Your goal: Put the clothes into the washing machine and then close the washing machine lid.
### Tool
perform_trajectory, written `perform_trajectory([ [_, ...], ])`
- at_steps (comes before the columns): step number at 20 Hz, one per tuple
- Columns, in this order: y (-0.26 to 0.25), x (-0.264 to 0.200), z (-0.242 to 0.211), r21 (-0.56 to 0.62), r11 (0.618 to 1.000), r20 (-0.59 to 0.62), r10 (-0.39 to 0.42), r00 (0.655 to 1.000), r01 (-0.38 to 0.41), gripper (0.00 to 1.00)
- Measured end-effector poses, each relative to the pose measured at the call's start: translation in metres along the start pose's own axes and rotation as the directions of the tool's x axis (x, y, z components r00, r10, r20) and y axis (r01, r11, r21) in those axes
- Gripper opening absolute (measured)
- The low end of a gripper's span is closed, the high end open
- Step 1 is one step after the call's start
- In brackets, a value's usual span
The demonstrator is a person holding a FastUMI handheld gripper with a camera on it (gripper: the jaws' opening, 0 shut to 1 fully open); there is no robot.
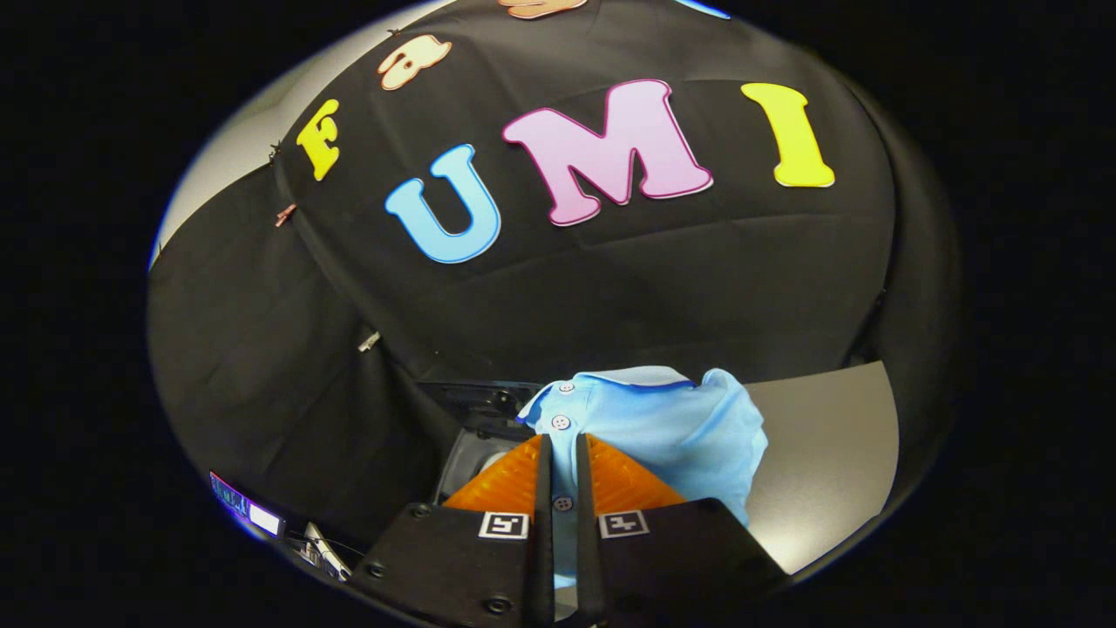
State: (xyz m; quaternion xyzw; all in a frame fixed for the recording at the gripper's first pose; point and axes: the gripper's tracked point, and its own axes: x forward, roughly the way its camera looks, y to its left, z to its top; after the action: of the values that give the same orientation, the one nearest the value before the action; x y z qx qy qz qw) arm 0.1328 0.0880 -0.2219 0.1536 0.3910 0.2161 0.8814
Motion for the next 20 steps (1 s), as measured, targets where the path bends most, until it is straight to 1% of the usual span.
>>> perform_trajectory([
  [2, 0.024, 0.006, 0.001, -0.030, 1.000, 0.011, 0.007, 1.000, -0.007, 0.15],
  [4, 0.047, 0.014, -0.002, -0.047, 0.999, 0.022, -0.013, 1.000, 0.014, 0.15],
  [10, 0.138, 0.054, -0.004, -0.042, 0.999, 0.046, 0.011, 0.999, -0.009, 0.14],
  [11, 0.149, 0.041, 0.001, -0.051, 0.999, 0.092, -0.012, 0.996, 0.017, 0.10],
  [12, 0.149, 0.069, 0.000, -0.105, 0.992, 0.069, -0.057, 0.996, 0.064, 0.05],
  [13, 0.149, 0.079, 0.001, -0.141, 0.987, 0.066, -0.074, 0.995, 0.083, 0.05],
  [15, 0.172, 0.103, -0.012, -0.137, 0.989, 0.021, -0.044, 0.999, 0.046, 0.05],
  [20, 0.170, 0.136, -0.053, -0.149, 0.987, -0.065, -0.065, 0.996, 0.055, 0.05],
])
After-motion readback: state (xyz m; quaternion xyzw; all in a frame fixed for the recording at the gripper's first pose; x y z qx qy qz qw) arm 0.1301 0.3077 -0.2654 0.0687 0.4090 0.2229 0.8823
